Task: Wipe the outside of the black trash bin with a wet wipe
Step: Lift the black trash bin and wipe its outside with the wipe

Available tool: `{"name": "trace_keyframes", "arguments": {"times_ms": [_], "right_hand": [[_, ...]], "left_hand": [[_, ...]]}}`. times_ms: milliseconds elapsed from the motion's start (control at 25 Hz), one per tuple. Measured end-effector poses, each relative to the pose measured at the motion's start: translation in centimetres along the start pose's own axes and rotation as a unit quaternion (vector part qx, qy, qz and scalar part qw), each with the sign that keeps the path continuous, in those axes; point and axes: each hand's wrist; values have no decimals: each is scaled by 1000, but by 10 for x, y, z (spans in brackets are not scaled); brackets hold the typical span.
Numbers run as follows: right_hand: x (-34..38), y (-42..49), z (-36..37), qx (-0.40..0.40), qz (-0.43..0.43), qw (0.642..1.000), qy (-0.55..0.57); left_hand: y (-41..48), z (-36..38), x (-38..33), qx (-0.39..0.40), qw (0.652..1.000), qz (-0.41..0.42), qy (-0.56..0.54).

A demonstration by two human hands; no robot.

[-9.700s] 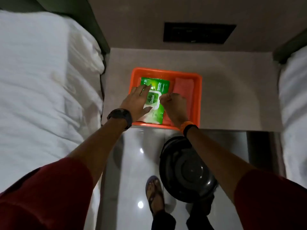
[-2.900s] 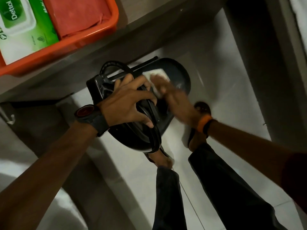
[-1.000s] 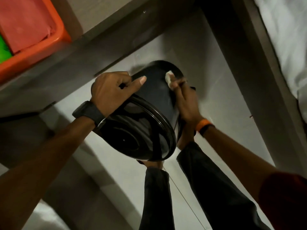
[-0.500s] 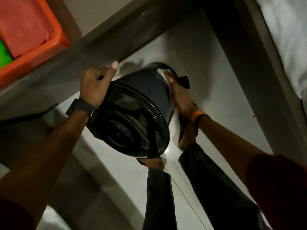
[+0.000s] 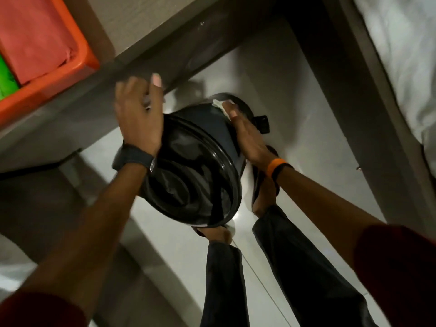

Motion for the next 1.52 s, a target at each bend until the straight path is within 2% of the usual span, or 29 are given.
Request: {"name": "trace_keyframes", "arguments": {"times_ms": [40, 80, 120, 200, 240, 320, 400, 480, 520, 560, 640, 680, 760, 800, 840, 920, 1000, 1040, 1080, 1120, 1200, 1280, 1320, 1360, 1440, 1480, 1520], "right_hand": [[-1, 14, -3, -16, 20, 999, -24], [-2, 26, -6, -13, 31, 999, -27], [-5, 33, -10, 5, 46, 999, -22], [-16, 40, -19, 44, 114, 992, 9], [-21, 37, -23, 50, 139, 989, 21], [-27, 21, -27, 39, 141, 988, 53], [-25, -8, -28, 36, 100, 980, 171], [-25, -48, -16, 31, 74, 964, 251], [-24, -69, -7, 33, 38, 976, 214], [-26, -85, 1, 25, -35, 985, 165], [-37, -87, 11, 24, -137, 986, 90], [-35, -71, 6, -14, -132, 989, 69], [-30, -33, -11, -114, -19, 985, 127], [-31, -19, -19, -137, 22, 980, 139], [-30, -12, -23, -133, 36, 984, 114], [-31, -6, -19, -72, 34, 994, 69], [-30, -3, -17, -59, 24, 997, 50], [-28, 0, -17, -69, 29, 996, 48], [-22, 0, -15, -76, 27, 995, 51], [-19, -6, -9, -63, 8, 997, 46], [-14, -46, 21, 9, -120, 993, -13], [-28, -81, 44, 99, -248, 961, -75], [-38, -75, 41, 108, -270, 952, -98], [-43, -58, 31, 82, -249, 958, -113], [-37, -15, 3, -19, -77, 995, -60], [-32, 3, -11, -62, 1, 998, -17], [-31, 10, -15, -77, 37, 996, 4]], "left_hand": [[-17, -2, -17, 2, 993, 120, -7], [-37, -2, -33, 37, 966, 254, -24], [-55, 0, -47, 89, 924, 370, -28], [-69, 11, -70, 181, 842, 507, 36], [-64, 17, -78, 210, 821, 525, 75], [-41, 29, -85, 256, 829, 487, 102], [-21, 30, -80, 283, 869, 395, 96], [-6, 24, -62, 262, 914, 295, 92], [0, 20, -50, 252, 935, 240, 68], [5, 18, -39, 258, 949, 180, 20], [8, 16, -22, 284, 953, 59, -90], [7, 17, -16, 280, 952, 9, -121], [2, 15, -2, 230, 960, -69, -145], [-1, 12, 3, 201, 964, -85, -151], [-7, 6, 5, 169, 971, -70, -153], [-24, -4, 4, 111, 987, 49, -102], [-54, -4, -10, 98, 967, 234, -26], [-66, -3, -20, 100, 952, 288, 6], [-71, -2, -29, 100, 948, 300, 34], [-69, 0, -33, 94, 951, 288, 57], [-57, 0, -32, 89, 966, 222, 95], [-44, -4, -19, 105, 978, 152, 101], [-39, -6, -12, 122, 981, 123, 88], [-37, -8, -5, 138, 983, 103, 69], [-34, -10, 2, 149, 984, 81, 47], [-31, -9, 4, 146, 986, 71, 42], [-26, -7, 3, 144, 987, 57, 33]]}}
Point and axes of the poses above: each hand's wrist, its own y-axis towards the middle knuckle, its own z-axis out of the palm, x = y × z, and after that the axes turned 8 degrees about y, right-handed
